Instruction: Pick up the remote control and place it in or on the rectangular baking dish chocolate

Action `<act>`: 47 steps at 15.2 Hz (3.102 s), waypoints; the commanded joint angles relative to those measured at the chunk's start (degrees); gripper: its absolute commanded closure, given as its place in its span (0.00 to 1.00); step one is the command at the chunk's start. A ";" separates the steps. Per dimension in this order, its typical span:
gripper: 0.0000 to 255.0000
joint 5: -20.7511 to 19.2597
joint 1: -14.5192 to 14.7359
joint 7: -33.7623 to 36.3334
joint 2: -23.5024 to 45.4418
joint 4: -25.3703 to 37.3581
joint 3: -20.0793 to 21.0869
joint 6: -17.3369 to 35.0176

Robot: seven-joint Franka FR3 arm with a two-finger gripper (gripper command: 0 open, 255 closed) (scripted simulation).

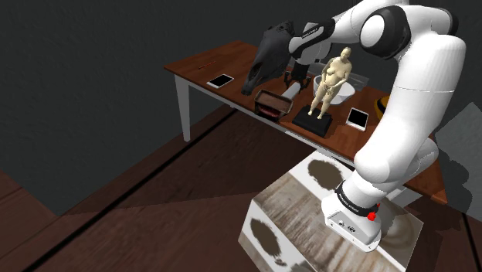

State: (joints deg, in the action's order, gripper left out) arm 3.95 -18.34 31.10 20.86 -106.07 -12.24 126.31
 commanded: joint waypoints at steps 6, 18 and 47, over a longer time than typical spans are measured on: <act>1.00 -0.22 0.07 0.10 -0.76 0.52 -0.09 -1.28; 1.00 -1.26 0.34 0.66 -4.55 4.80 -0.49 -9.27; 1.00 -5.45 7.26 13.15 -23.10 -3.94 3.88 -18.87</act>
State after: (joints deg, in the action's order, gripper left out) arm -1.05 -11.63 43.02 0.42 -107.18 -8.84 107.21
